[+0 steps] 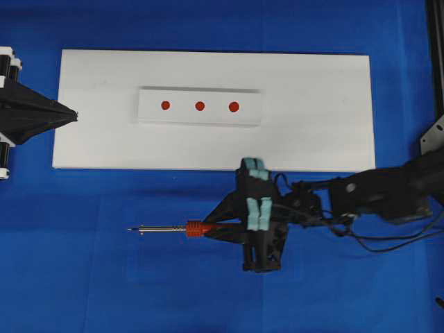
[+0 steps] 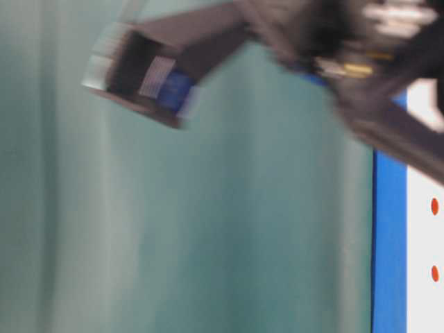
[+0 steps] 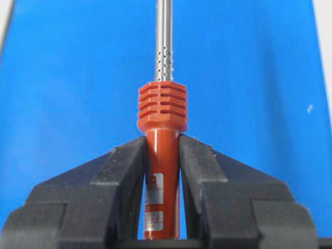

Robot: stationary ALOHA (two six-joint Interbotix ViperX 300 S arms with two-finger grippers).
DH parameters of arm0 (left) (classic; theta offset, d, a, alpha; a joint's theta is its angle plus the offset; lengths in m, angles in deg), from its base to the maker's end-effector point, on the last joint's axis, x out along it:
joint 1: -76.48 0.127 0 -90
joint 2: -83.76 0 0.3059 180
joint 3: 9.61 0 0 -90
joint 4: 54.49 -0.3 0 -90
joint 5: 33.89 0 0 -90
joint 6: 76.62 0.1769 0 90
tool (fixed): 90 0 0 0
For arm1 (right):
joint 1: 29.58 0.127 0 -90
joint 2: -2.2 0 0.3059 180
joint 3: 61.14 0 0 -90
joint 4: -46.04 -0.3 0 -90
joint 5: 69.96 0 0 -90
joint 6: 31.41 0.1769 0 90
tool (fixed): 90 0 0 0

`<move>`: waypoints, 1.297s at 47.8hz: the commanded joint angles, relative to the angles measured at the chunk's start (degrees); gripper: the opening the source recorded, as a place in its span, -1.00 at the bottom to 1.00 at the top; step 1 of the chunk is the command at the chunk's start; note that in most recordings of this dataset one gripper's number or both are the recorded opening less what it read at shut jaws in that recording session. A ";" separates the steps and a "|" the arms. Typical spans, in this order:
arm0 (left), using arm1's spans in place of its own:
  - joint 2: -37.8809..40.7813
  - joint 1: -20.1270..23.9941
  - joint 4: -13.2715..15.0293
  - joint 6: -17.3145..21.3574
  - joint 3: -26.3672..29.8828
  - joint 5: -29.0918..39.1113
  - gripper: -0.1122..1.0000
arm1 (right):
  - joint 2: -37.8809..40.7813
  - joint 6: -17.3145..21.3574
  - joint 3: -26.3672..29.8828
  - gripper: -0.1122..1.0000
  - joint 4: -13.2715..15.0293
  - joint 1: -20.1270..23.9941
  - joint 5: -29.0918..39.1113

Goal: Touch the tip of the soldering iron to the mark.
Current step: 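Close the right gripper on the red handle of the soldering iron, then lift the soldering iron and carry it above the red dots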

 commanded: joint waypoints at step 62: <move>0.26 -0.09 -0.18 -0.18 0.62 -1.23 -0.77 | -14.24 -5.62 1.76 -0.68 10.72 -12.39 20.30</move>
